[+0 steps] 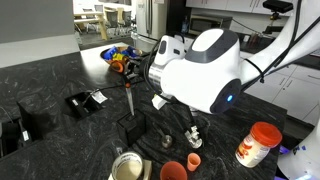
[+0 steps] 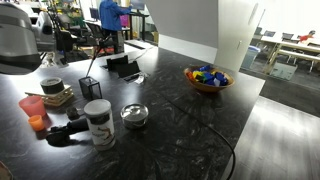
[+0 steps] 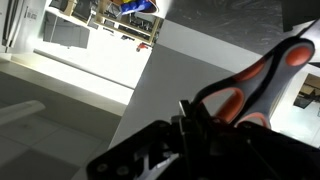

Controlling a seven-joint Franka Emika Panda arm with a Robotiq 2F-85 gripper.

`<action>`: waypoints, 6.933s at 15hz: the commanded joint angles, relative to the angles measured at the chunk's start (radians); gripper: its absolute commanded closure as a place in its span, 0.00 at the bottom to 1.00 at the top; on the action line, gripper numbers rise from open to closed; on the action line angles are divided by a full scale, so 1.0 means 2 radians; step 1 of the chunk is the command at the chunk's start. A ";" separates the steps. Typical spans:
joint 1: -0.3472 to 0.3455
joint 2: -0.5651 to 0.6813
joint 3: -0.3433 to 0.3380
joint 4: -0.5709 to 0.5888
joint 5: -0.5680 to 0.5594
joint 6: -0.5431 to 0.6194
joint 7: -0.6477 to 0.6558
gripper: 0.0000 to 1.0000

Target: Put the scissors inside the black object

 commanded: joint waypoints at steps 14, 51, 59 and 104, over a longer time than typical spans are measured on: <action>-0.013 0.021 0.018 0.004 -0.090 0.005 0.041 0.98; -0.018 0.018 0.024 -0.041 -0.115 -0.003 0.086 0.98; -0.018 0.020 0.025 -0.041 -0.122 0.008 0.106 0.98; -0.031 -0.078 0.030 -0.153 -0.114 0.137 0.234 0.00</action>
